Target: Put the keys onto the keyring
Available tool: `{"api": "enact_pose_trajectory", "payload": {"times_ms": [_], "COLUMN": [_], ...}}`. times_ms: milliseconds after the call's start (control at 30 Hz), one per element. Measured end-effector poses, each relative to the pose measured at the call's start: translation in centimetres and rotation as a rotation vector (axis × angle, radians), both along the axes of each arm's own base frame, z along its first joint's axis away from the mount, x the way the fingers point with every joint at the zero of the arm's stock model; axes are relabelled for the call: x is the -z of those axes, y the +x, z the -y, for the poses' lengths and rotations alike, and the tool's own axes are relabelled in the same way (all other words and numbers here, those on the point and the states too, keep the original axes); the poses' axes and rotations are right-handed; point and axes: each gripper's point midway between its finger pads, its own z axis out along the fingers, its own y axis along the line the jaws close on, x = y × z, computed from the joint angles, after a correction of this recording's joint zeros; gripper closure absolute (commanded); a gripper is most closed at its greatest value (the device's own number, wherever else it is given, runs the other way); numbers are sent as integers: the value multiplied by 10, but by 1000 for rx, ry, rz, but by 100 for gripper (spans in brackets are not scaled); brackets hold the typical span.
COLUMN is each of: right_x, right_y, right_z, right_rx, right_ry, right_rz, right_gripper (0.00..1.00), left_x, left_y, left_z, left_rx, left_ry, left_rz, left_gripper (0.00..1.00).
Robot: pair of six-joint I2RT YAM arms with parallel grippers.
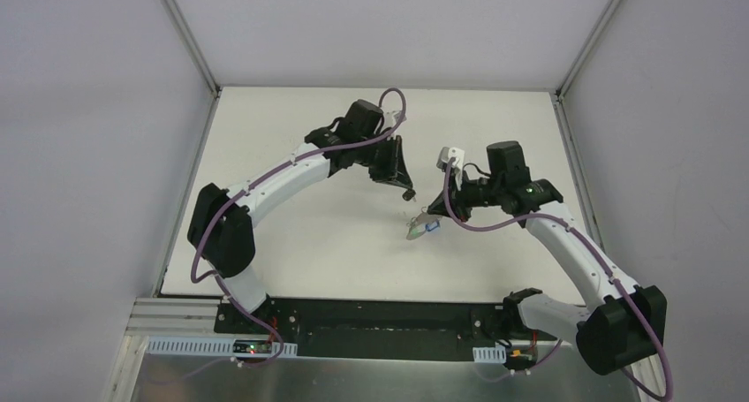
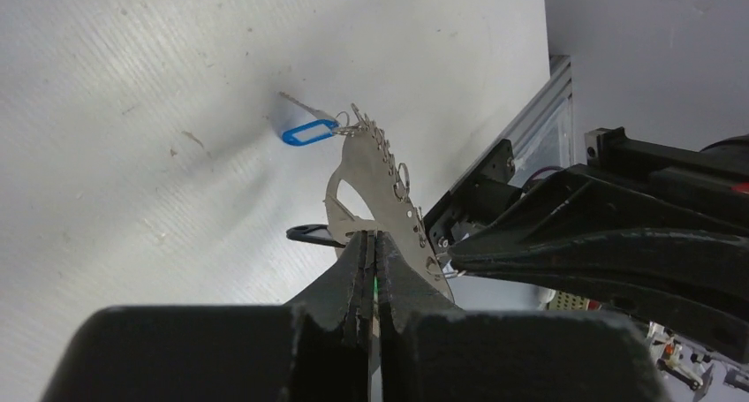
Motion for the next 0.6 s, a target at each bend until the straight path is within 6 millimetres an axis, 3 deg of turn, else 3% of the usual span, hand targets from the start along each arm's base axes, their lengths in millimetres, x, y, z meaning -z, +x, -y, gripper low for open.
{"api": "enact_pose_trajectory", "payload": {"times_ms": [200, 600], "right_x": [-2, -1], "right_y": [1, 9], "right_z": [-13, -21], "right_rx": [-33, -26], "right_ry": [24, 34], "right_rz": [-8, 4], "right_gripper": [100, 100], "left_x": [9, 8], "left_y": [-12, -22], "left_z": [6, 17], "left_rx": [-8, -13], "left_ry": [25, 13], "left_rz": [-22, -40], "left_gripper": [100, 100]}}
